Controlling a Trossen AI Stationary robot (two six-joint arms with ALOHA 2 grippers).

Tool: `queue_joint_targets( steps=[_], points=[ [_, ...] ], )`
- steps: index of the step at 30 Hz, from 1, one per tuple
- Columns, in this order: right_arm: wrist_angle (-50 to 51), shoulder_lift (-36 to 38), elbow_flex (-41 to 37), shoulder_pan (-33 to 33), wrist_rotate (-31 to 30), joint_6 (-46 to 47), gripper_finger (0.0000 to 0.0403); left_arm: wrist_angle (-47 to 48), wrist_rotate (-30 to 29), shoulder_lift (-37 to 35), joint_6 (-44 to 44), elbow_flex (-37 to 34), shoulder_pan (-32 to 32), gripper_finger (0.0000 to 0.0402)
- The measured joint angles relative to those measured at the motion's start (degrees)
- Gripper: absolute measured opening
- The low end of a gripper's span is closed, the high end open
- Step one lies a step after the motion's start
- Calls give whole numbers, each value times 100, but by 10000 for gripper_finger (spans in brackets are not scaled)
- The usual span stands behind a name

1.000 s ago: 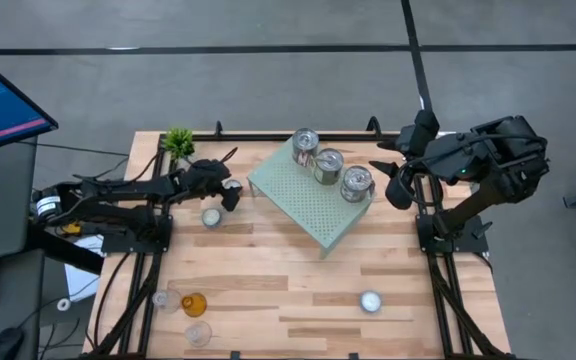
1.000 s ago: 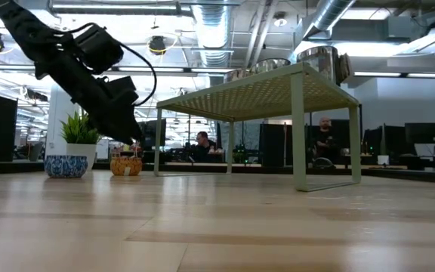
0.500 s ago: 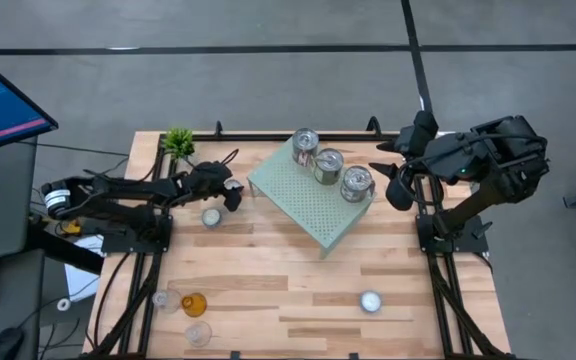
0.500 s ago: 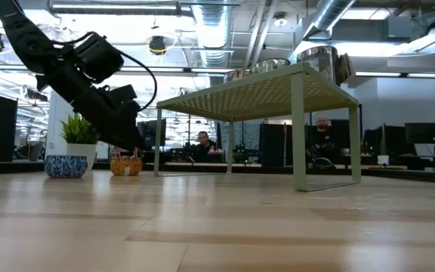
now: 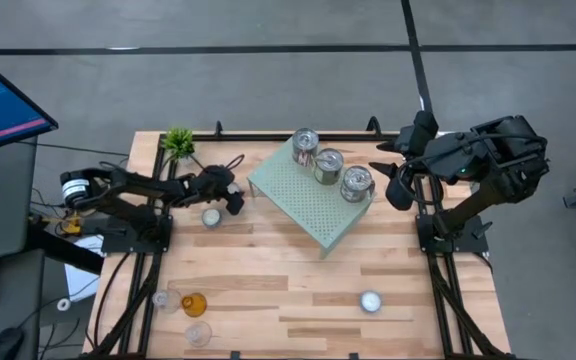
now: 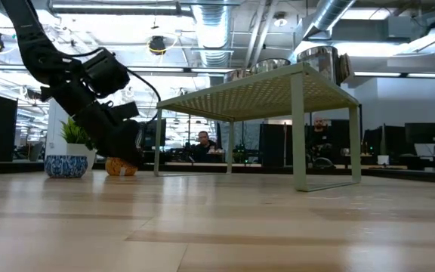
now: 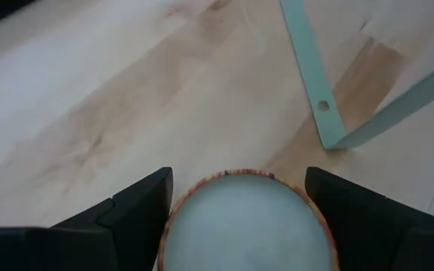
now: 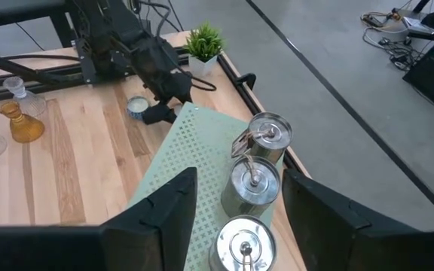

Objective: Stock candles on shelf
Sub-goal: Put the orange scented candle on the shelf

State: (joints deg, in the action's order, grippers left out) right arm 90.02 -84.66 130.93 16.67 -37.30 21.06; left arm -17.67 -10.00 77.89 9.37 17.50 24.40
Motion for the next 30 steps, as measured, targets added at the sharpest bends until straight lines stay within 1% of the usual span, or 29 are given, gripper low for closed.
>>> queue_joint_targets(
  steps=[3,11,17,24,30],
  points=[
    [0,0,0,0,1,0,184,-20,84,131,-11,0,0,302],
    [0,0,0,0,0,-2,183,-42,63,313,-20,4,-2,301],
    [0,0,0,0,0,-2,180,-99,73,252,62,-168,-5,286],
    [0,0,0,0,0,-2,178,103,59,-233,170,-333,-44,289],
    [0,2,0,-2,0,-2,176,290,-49,-956,189,-334,-44,286]
  ],
)
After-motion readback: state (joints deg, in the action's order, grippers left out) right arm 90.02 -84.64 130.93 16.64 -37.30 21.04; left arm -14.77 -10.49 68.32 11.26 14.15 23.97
